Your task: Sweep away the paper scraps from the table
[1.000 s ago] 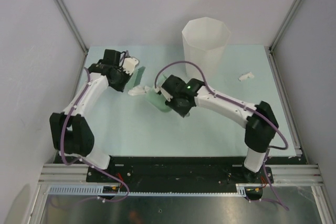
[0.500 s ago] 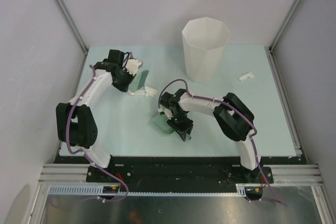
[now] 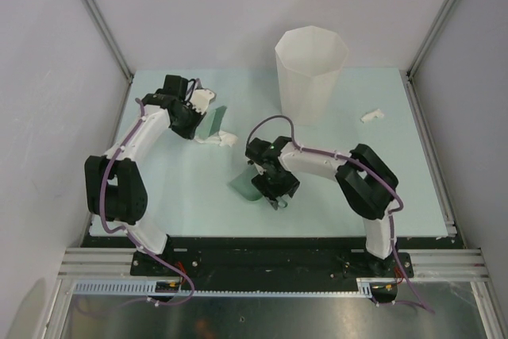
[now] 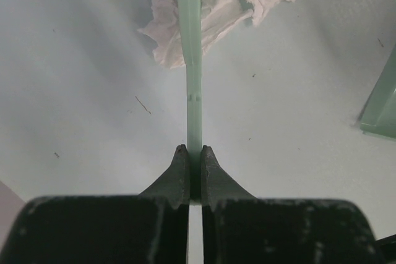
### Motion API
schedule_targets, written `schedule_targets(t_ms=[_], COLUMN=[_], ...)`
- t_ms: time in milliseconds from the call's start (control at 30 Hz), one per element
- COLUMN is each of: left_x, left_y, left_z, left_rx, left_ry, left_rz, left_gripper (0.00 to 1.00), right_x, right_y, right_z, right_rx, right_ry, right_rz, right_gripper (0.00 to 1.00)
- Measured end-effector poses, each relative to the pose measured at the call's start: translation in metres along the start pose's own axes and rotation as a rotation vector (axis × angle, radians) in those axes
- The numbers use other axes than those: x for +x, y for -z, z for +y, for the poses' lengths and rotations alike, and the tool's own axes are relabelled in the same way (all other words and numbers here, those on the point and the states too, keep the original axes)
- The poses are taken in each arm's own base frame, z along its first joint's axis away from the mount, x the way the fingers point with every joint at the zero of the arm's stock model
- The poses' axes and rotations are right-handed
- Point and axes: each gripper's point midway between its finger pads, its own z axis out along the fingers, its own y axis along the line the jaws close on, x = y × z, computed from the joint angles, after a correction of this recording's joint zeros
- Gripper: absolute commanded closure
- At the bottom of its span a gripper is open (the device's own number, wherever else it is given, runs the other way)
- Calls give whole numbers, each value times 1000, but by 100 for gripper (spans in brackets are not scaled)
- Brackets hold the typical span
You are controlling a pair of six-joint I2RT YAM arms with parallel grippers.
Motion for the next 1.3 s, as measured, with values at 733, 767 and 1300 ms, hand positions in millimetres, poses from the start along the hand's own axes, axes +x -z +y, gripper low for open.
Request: schedule_targets(t_ms=[733,767,1300], left_x=[-5,-5,-7], left_y=[-1,-1,2], left_z=[-8,-8,-8], left_rx=[43,43,41], left_ry=[-9,-9,-11], left_rz=[-26,-27,-36], left_gripper=[100,100,100], right_x=[36,36,19], right_y=[65,64,35], right_z=[8,7,11], right_rx=[2,-2,-18], right_ry=[-73,-73,15], right_rz=[-819,-840,-966], right_gripper=[1,2,53])
